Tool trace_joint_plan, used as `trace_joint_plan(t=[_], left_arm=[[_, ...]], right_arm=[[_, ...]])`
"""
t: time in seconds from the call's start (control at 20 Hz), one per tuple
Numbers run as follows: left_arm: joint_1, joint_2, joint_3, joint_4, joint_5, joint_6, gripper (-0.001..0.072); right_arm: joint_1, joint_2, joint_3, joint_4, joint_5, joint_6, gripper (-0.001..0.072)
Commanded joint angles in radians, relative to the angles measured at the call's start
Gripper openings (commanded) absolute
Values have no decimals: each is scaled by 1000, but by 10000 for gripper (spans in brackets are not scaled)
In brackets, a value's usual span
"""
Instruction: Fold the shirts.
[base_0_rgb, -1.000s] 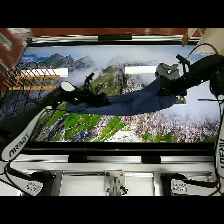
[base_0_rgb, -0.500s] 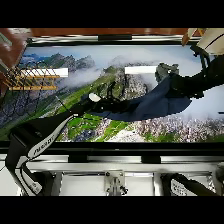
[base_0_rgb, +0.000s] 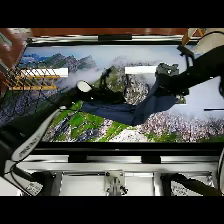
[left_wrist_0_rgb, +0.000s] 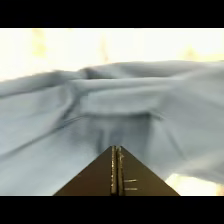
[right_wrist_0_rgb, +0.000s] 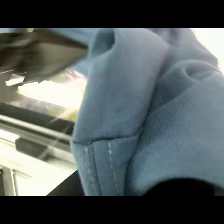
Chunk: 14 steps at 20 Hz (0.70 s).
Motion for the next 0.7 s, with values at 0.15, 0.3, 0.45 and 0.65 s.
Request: trace_joint_plan(t=[0.15,0.3,0.45,0.65], left_arm=[[346,462,3,697,-185,-214,32],[545,631,3,706,-236,-254,32],[655,737,3,706,-291,-254,32],[677,786,2,706,-408,-245,32]], right_arm=[[288,-211,1,9,393,50,71],[391,-337,1,92,629,55,72],[457,-461,1,287,754,55,72],[500,-554,1,421,774,51,552]])
